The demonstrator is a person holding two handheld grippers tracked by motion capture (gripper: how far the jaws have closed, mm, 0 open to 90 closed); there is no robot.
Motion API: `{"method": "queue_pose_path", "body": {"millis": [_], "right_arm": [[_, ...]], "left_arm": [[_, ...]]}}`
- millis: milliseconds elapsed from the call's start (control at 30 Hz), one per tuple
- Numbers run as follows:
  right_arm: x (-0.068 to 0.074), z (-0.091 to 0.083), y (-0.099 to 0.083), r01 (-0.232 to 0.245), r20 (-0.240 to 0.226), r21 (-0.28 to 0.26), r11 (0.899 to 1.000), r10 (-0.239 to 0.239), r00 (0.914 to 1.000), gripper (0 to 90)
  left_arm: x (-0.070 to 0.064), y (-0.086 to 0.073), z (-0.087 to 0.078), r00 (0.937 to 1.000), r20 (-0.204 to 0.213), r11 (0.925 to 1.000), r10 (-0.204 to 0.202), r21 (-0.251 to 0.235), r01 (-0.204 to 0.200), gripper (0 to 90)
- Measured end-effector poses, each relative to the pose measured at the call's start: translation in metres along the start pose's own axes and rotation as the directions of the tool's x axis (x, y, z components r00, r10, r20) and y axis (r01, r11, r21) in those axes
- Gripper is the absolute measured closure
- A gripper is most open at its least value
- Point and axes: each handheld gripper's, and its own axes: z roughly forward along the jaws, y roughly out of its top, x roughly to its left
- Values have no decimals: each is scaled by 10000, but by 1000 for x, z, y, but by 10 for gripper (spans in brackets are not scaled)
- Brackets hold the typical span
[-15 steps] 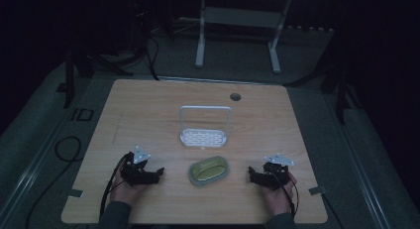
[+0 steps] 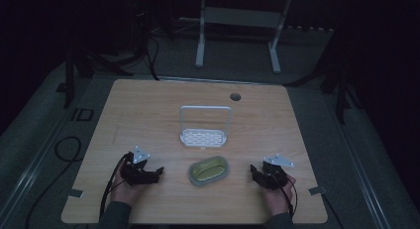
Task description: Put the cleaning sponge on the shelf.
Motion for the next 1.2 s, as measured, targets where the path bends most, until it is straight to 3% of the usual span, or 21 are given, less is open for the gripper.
{"method": "queue_pose_path", "body": {"millis": [33,67,133,467,567,800,933,1200], "right_arm": [[0,0,0,0,0,0,10000,0,10000,511],[5,-5,1,55,-104,-185,9998,-56,9999,611],[9,-10,4,134,-338,-334,9994,-145,9993,704],[35,-7,16,774,-657,-732,9943,-822,9944,858],[43,-2,21,1018,-886,-539,9933,-1063,9904,880],[58,12,26,1438,-1250,-191,9894,-1451,9815,900],[63,16,27,1492,-1268,-35,9888,-1484,9808,900],[72,21,24,1396,-1445,51,9902,-1375,9799,899]], "left_arm": [[0,0,0,10000,0,10000,0,0,0,143],[0,0,0,10000,-1,10000,1,8,-1,143],[0,0,0,10000,-2,10000,3,8,-3,143],[0,0,0,10000,-17,10000,-31,-27,31,153],[1,0,-1,10000,-6,10000,19,-27,-19,159],[3,-1,-8,10000,-25,10000,-55,69,55,375],[0,0,-9,10000,38,9999,-30,101,30,416],[-8,3,-13,9971,732,9998,200,-20,-199,467]]}}
